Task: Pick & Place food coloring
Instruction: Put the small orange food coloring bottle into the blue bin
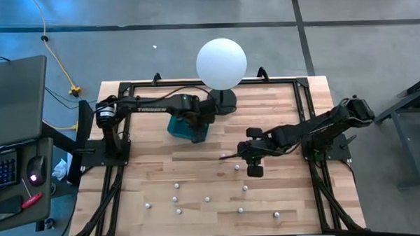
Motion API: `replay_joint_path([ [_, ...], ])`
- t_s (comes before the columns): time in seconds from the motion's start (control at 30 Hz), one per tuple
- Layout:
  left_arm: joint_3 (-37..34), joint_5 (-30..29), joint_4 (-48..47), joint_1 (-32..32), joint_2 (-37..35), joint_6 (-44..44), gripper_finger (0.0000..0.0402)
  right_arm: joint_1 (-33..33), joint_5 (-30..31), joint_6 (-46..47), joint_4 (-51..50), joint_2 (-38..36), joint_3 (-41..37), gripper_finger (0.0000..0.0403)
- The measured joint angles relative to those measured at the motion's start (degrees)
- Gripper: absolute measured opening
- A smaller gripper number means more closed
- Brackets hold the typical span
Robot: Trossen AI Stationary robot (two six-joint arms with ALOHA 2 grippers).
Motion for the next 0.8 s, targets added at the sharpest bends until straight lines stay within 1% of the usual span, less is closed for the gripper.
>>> replay_joint_path([
  [0.1, 0.1, 0.3, 0.7, 0.1, 1.3, 0.1, 0.0072, 0.7, 0.1, 0.0, 0.0, 0.0, 0.0, 0.0103],
  [0.17, 0.0, 0.8, -0.6, 0.1, 2.4, 0.1, 0.0072, 0.8, 0.1, 0.0, 0.1, 0.0, 0.0, 0.0103],
  [0.23, 0.0, 1.6, 0.7, 0.1, 3.3, 0.4, 0.0072, 0.9, 0.1, 0.0, 0.2, 0.0, 0.0, 0.0103],
  [0.6, 0.3, 1.2, 3.1, 1.6, 8.7, 1.3, 0.0073, 0.9, 0.8, 0.0, 0.5, 0.0, 0.0, 0.0103],
  [0.8, 0.3, -0.5, 3.7, 1.4, 9.4, 2.8, 0.0103, 0.9, 0.8, -0.4, 0.5, 0.0, 0.0, 0.0103],
])
